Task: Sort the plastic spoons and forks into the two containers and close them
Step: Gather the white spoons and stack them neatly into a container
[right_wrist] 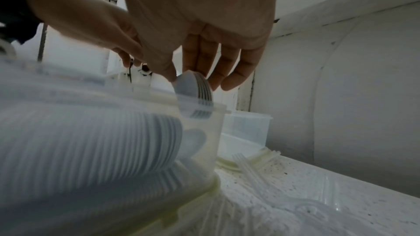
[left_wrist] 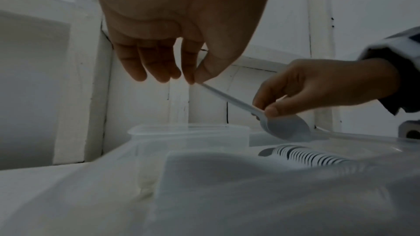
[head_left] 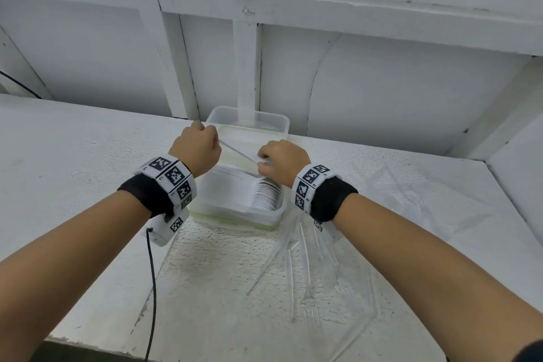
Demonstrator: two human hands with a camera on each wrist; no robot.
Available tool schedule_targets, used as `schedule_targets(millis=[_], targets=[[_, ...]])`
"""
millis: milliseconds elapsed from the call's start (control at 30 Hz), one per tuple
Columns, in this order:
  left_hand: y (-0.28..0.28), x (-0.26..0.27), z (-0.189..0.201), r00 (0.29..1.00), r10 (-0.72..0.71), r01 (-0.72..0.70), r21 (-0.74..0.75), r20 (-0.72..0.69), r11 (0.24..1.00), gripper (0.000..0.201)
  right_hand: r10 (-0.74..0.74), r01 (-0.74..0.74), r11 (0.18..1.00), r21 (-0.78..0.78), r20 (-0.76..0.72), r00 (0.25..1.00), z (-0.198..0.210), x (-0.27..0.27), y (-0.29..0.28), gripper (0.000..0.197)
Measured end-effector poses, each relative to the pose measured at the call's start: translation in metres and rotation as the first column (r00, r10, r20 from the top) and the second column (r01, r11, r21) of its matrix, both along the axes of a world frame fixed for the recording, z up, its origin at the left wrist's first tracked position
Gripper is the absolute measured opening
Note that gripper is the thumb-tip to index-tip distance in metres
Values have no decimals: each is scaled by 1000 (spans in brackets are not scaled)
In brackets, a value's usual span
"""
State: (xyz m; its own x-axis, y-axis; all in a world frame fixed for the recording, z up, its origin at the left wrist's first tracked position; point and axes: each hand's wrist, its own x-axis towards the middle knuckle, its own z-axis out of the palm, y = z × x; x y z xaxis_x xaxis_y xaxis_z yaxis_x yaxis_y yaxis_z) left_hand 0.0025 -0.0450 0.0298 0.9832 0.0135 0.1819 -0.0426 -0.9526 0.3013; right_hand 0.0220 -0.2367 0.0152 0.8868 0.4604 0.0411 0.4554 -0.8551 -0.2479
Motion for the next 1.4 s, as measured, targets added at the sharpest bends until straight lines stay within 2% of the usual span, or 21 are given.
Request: schedule_targets(millis=[100,167,233,333,567,667,867,1033,1167,1400], targets=[[-10,4,3,999,-43,43,14,17,999,20,-76,82,979,187,-40,996,9,1,-10,30],[-18,8,2,985,-129,135,52,-111,989,23,-145,169,929,328,-98,985,12,2,-15,26],[-27,11,-3,941,-220,249,89,-258,964,27,-192,232,885,404,-137,972,13,4,-18,23],[-41,14,-10,882,-231,299,109,-410,948,36,-195,245,880,406,-161,967,10,4,-20,22],[-53,17,-23,817,-172,376,283,-551,882,38,-186,249,877,411,-186,965,4,2,-25,20],[-57,15,-26,830,-139,383,371,-541,846,39,-182,246,878,410,-190,965,5,1,-25,21],[-53,13,-25,844,-201,387,306,-497,870,33,-158,219,886,409,-178,971,7,1,-24,22],[-45,13,-23,848,-225,373,238,-480,897,32,-106,135,938,319,-107,989,14,3,-13,24],[-38,12,-25,822,-264,418,220,-505,881,36,-16,15,995,94,13,1000,13,4,1,29],[-32,5,-23,793,-325,497,239,-516,834,40,143,-107,967,-230,144,979,-5,3,10,35]])
